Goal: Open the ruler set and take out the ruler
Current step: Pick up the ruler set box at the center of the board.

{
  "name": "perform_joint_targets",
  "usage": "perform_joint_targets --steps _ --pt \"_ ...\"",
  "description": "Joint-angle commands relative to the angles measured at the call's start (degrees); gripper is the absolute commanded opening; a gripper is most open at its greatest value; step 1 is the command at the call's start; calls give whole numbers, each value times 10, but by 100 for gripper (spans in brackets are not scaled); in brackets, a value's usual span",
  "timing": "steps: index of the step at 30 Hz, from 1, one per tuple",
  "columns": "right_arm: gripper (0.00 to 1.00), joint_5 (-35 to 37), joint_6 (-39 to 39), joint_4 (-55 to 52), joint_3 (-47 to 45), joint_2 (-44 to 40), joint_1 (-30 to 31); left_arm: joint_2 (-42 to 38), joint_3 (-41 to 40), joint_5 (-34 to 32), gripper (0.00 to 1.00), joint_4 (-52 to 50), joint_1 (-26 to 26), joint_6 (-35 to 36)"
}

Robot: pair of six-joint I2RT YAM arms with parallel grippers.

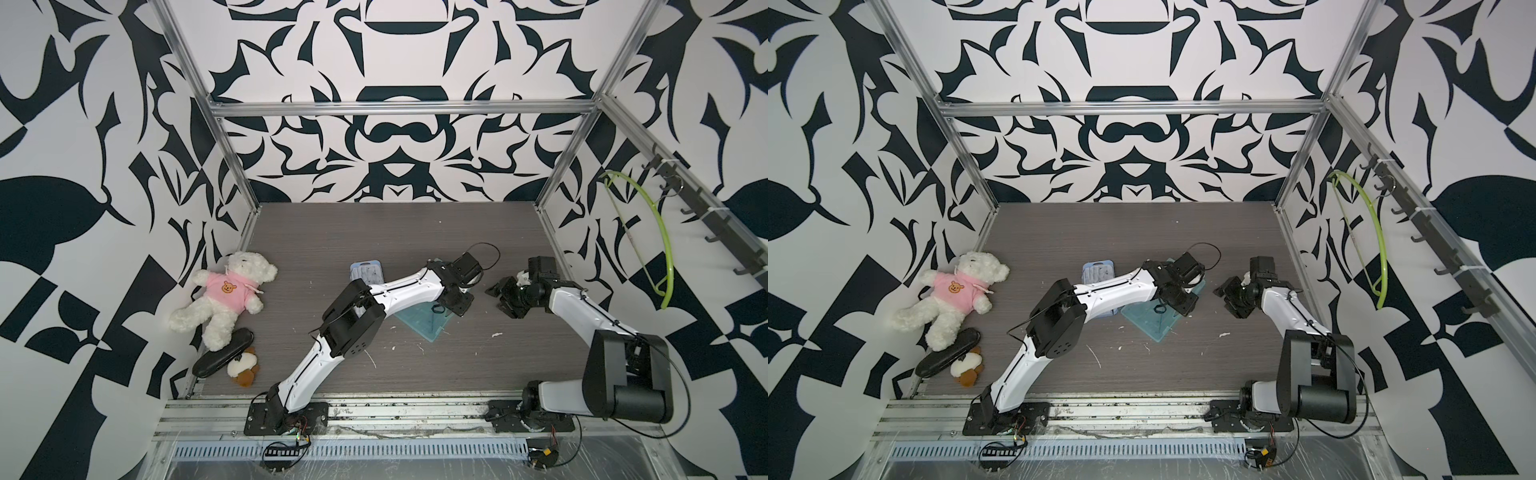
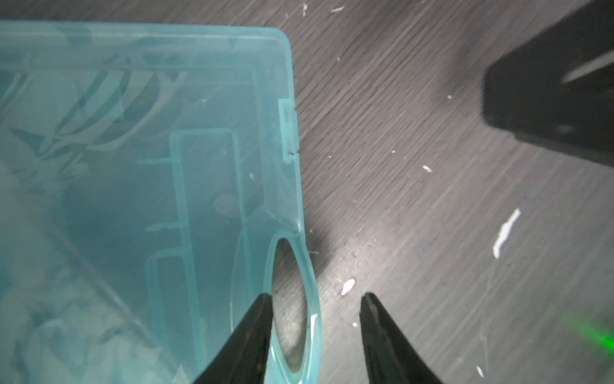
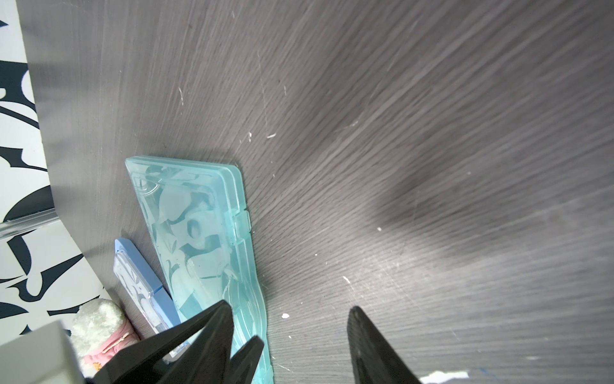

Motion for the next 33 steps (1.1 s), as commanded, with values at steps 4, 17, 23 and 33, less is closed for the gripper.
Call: perform_joint_targets --steps 4,17,23,33 --pt "57 2 -14 2 9 -12 -2 24 21 -29 48 -30 -1 3" --pt "57 2 -13 13 4 -5 -2 43 29 -61 50 -55 -12 -1" --pt "57 3 -13 16 3 -4 -2 53 36 -69 50 -65 -16 -2" --pt "57 1 -13 19 1 -4 -2 75 59 -71 52 -81 -15 -10"
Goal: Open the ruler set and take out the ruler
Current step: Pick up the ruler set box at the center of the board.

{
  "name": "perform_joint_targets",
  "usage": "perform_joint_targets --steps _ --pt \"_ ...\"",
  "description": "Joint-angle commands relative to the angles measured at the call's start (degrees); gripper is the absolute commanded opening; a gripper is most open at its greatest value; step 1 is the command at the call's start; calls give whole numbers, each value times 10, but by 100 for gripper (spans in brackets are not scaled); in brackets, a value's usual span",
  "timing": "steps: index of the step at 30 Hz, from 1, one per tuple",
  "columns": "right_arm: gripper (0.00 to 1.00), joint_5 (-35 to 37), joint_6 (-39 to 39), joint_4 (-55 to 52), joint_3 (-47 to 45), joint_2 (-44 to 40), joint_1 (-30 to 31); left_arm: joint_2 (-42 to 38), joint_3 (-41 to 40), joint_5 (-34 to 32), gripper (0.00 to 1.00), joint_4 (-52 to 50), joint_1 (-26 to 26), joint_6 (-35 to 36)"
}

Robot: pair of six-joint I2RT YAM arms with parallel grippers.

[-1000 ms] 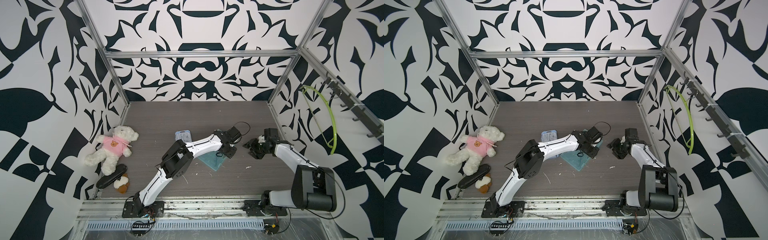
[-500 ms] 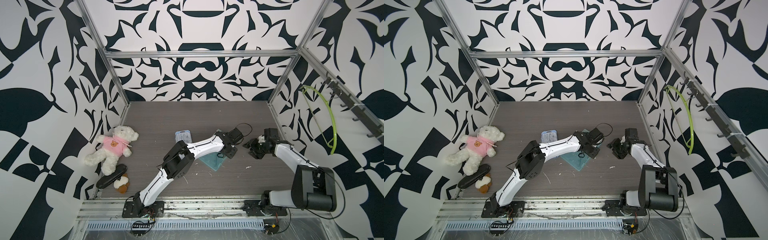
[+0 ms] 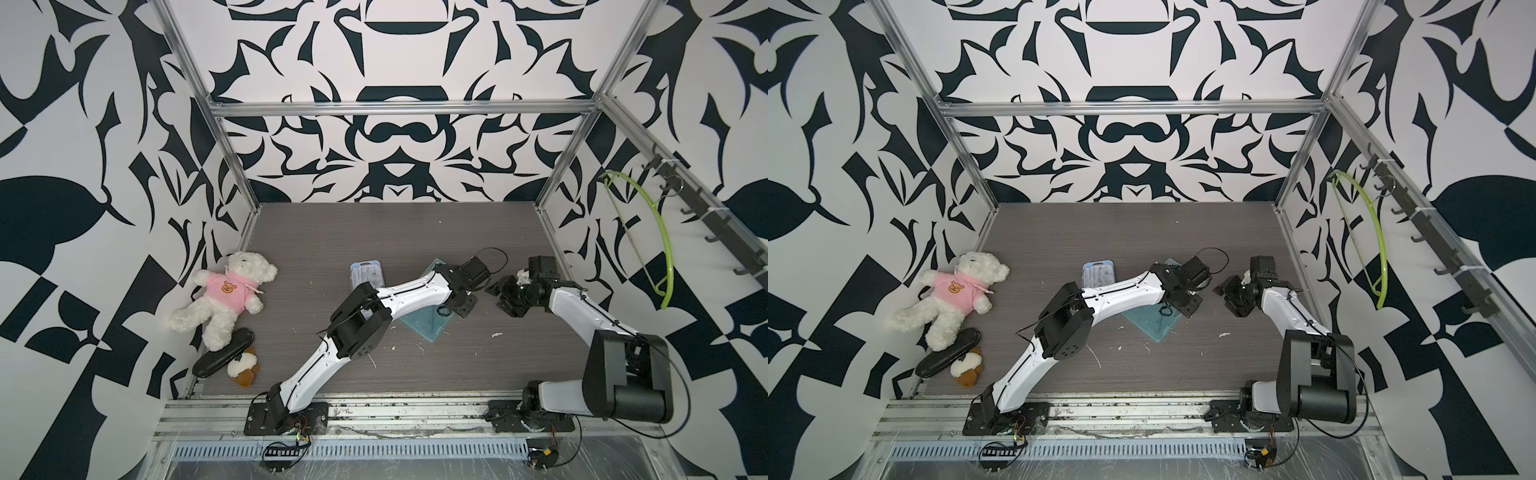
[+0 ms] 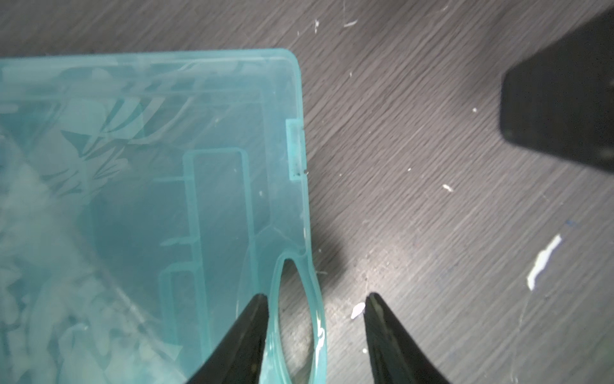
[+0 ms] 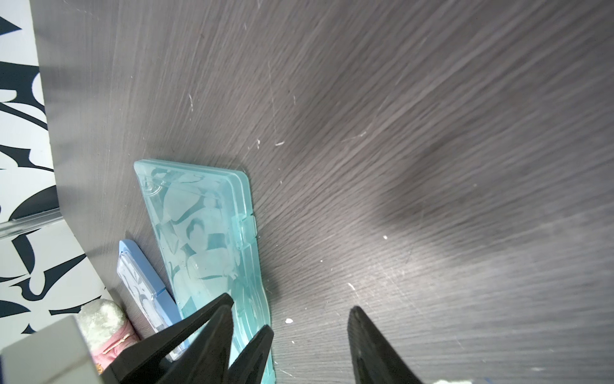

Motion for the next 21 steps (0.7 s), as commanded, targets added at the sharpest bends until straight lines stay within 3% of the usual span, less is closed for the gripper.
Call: perform_joint_targets --steps 1,11,21 --pt "57 0 -11 7 1 -4 -2 41 4 -4 53 -53 2 -8" --pt "57 -2 -10 15 -4 -1 -2 60 22 -7 61 -64 1 -13" --pt "57 -2 -10 14 -4 -1 -2 52 12 -6 59 -82 -3 -15"
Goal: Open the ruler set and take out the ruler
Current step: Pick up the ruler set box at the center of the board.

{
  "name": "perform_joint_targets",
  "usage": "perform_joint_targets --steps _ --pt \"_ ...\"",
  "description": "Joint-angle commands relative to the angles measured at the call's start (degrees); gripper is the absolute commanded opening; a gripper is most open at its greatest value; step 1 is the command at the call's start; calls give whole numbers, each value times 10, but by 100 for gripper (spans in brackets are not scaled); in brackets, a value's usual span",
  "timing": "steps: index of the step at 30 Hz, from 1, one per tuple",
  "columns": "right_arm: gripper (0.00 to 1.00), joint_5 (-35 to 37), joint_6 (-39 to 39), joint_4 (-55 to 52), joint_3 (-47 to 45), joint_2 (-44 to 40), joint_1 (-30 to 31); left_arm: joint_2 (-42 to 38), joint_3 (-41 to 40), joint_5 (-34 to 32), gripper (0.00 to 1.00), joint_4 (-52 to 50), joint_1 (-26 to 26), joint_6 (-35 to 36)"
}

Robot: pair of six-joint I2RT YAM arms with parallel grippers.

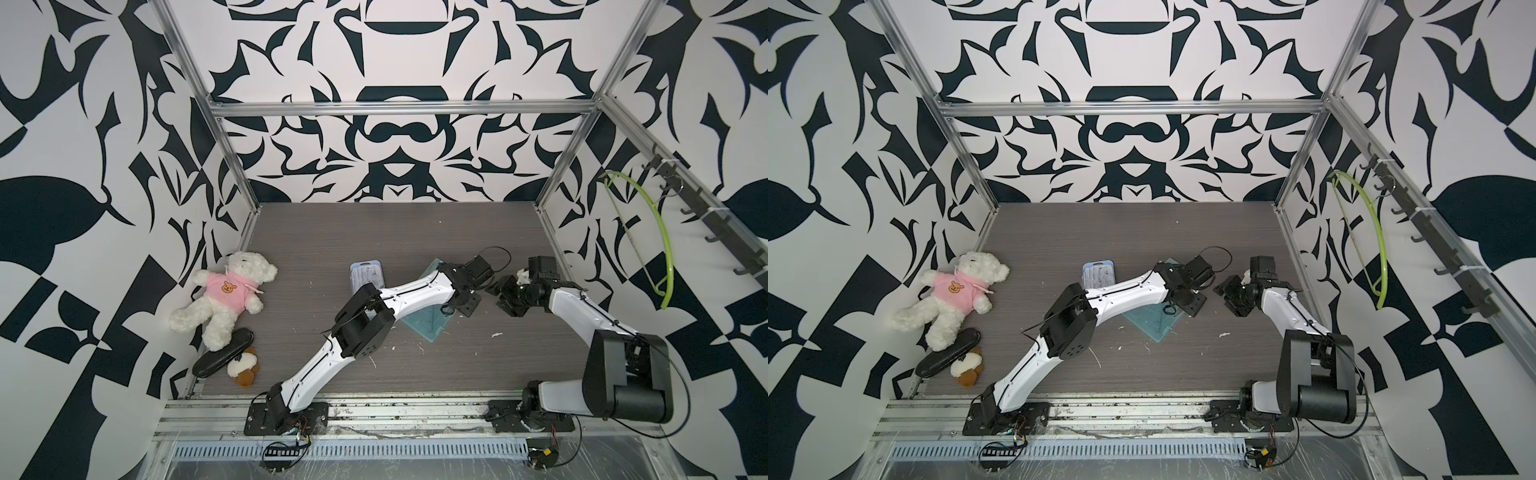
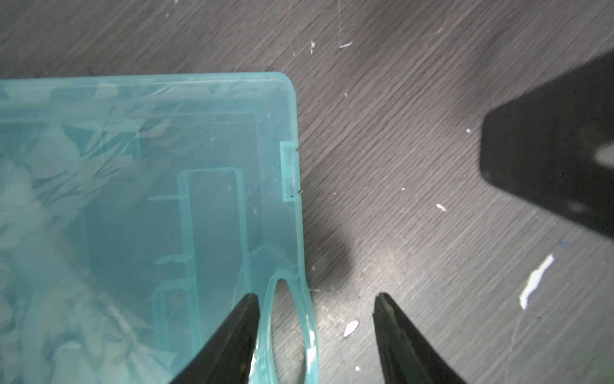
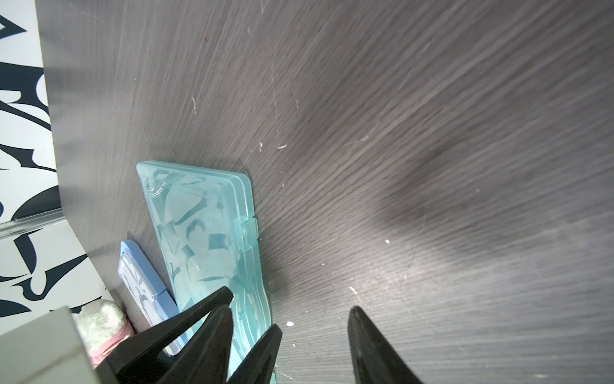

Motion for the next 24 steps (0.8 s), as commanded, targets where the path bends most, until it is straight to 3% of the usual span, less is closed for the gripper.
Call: perform_joint_targets --steps 1,10,16,24 --pt "57 -2 -10 6 -1 -1 -2 23 -34 -3 58 -62 -2 -7" --pt "57 -3 -10 5 1 1 -2 -20 -94 -1 56 -52 -15 -19" --pt "57 -5 -10 7 0 0 -2 -7 -80 5 53 -40 -15 -18" --pt "57 -3 -10 10 -2 -2 -2 -8 -69 2 34 -46 -15 -19"
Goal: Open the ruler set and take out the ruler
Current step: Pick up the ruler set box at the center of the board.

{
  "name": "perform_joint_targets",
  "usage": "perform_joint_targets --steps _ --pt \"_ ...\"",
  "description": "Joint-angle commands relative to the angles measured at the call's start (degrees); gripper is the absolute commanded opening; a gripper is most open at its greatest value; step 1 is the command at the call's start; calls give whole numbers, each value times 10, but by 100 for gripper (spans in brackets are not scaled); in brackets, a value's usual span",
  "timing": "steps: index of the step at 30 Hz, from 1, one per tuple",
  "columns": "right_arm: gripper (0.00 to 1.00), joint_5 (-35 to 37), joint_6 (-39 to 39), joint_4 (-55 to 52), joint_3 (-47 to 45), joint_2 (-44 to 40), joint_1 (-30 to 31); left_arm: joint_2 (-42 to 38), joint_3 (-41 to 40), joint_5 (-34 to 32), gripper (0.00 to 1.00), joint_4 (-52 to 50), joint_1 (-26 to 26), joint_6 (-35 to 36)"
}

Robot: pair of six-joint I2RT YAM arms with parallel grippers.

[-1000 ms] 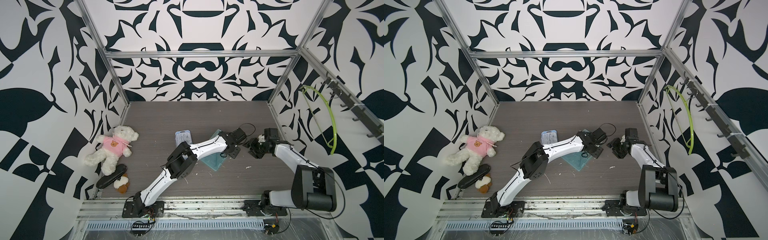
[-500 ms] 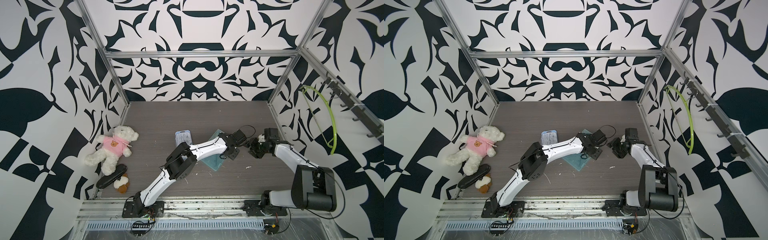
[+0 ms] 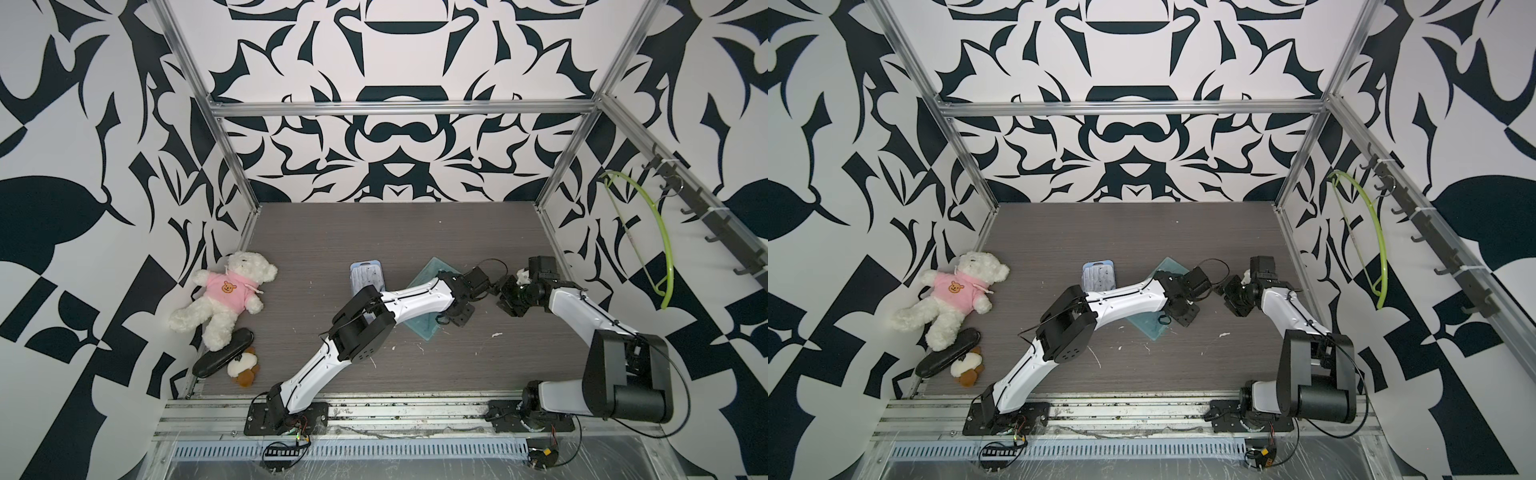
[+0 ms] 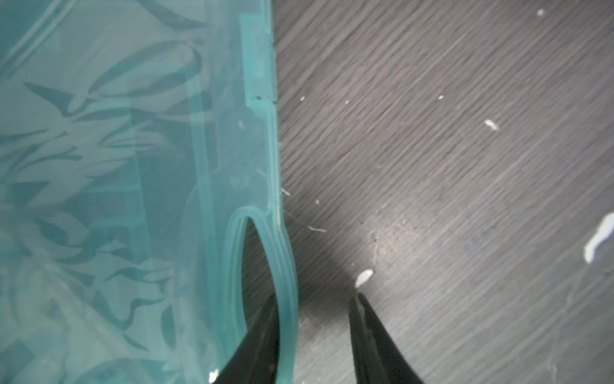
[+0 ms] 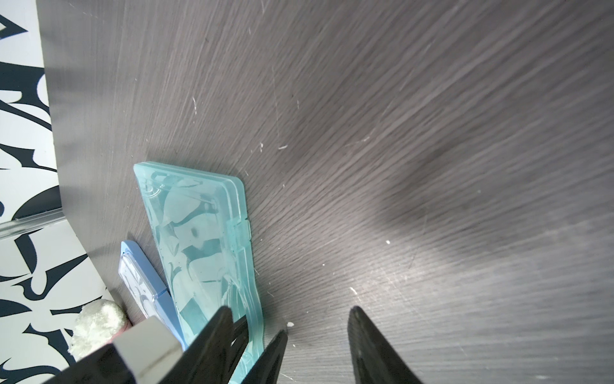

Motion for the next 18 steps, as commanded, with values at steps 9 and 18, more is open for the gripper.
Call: perform_joint_targets --steps 9,18 --pt "57 -6 -7 10 -8 -30 -2 -22 11 16 17 -29 2 4" --pt "57 -17 -1 15 -12 -46 -2 -58 21 52 2 -21 6 -2"
